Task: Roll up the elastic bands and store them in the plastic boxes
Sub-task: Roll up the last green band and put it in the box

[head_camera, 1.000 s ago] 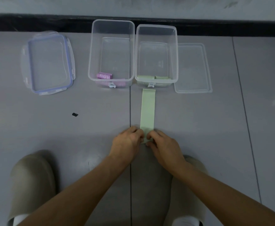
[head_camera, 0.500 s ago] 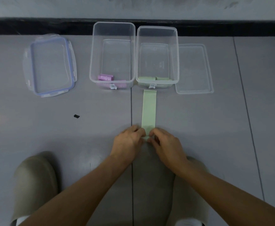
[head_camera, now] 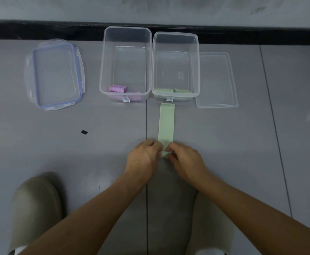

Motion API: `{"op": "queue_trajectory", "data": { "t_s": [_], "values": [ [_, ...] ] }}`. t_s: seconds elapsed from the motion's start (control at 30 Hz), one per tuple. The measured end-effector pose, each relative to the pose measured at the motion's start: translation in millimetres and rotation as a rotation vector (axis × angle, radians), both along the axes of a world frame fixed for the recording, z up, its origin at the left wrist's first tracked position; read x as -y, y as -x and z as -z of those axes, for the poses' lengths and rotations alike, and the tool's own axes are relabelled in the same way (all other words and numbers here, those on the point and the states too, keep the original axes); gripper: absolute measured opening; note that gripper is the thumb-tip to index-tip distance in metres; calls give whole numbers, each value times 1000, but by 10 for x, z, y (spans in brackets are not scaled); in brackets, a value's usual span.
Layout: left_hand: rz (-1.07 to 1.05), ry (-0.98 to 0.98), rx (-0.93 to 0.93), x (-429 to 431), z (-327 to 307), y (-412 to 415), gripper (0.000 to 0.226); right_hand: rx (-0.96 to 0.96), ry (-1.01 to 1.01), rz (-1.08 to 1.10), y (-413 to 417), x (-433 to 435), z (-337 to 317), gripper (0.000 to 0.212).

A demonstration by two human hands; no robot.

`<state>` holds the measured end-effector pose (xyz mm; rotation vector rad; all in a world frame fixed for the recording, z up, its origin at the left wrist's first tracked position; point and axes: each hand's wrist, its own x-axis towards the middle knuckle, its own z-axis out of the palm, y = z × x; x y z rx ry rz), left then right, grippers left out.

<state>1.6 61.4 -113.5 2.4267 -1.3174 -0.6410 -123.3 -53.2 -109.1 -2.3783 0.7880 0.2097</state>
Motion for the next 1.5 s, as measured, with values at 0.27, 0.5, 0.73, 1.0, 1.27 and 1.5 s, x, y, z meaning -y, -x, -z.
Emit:
{"op": "queue_trajectory", "data": {
  "t_s": [0.27,0.5,0.73,1.0,1.27,1.5],
  "values": [
    [55,94,95,-73,31,4,13,-45,-53,57,-50,31,2,10],
    [18,33,27,9,-10,-28,10,67,-24,61,-3,-53,-11,13],
    [36,-116,-6,134,-51,-118,20,40,14,20,-62,21,-16,16],
    [-6,-57,-39,122,-1,-112,13,17,11,12,-94,113,47,13],
    [32,56,55,78,40,-110,19,-41,-20,50,-185,198,48,12],
    [47,-22,24,155,-3,-190,17,11,-46,110,-187,148,32,13]
  ]
}}
